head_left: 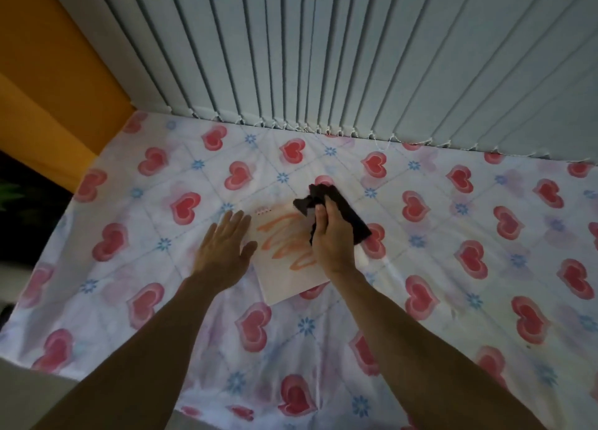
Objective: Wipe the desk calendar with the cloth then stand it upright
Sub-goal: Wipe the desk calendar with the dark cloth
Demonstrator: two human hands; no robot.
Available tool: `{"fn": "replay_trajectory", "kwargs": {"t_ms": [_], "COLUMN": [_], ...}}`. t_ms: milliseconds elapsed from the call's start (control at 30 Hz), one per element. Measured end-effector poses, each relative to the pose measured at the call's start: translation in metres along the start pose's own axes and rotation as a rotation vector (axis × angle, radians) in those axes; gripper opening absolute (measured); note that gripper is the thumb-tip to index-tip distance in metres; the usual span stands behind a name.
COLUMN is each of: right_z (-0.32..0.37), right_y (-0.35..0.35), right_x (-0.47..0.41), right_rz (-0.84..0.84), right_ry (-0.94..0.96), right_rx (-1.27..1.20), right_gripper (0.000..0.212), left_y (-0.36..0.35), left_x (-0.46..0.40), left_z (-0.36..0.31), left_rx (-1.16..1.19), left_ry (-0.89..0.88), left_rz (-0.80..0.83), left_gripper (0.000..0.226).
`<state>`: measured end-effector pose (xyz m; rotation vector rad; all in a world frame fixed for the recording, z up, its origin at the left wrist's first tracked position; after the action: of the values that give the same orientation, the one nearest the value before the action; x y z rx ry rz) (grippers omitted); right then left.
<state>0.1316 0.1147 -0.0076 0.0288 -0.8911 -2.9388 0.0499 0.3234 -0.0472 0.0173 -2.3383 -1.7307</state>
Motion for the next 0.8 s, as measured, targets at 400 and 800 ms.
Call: {"fn": "replay_trajectory", "kwargs": {"t_ms": [400, 800], "right_z": [0.012, 0.017], "right_y": [-0.068, -0.091], "right_x": [0.021, 0.05], "right_rz": [0.172, 0.445], "right_ry": [0.239, 0.535], "right_rx": [0.514, 0.66], "right_gripper": [0.045, 0.048], "left_y": [-0.003, -0.003], "left_x": [0.005, 0.007], "left_z": [-0.007, -0.003], "left_rx": [-0.125, -0.126], "left_ry": [-0.182, -0.246], "left_rz": [-0.049, -0.034], "left_gripper": [0.062, 0.064]}}
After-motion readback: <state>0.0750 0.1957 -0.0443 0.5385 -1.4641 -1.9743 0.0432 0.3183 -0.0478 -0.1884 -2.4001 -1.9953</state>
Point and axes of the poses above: each hand's wrist, its own x-axis away from the middle knuckle, its own y-axis out of the back of the hand, z = x × y, the point moved 10 cm from there along -x, towards the middle knuckle, and after that the axes turned 3 degrees about -y, right-handed, at the moved point
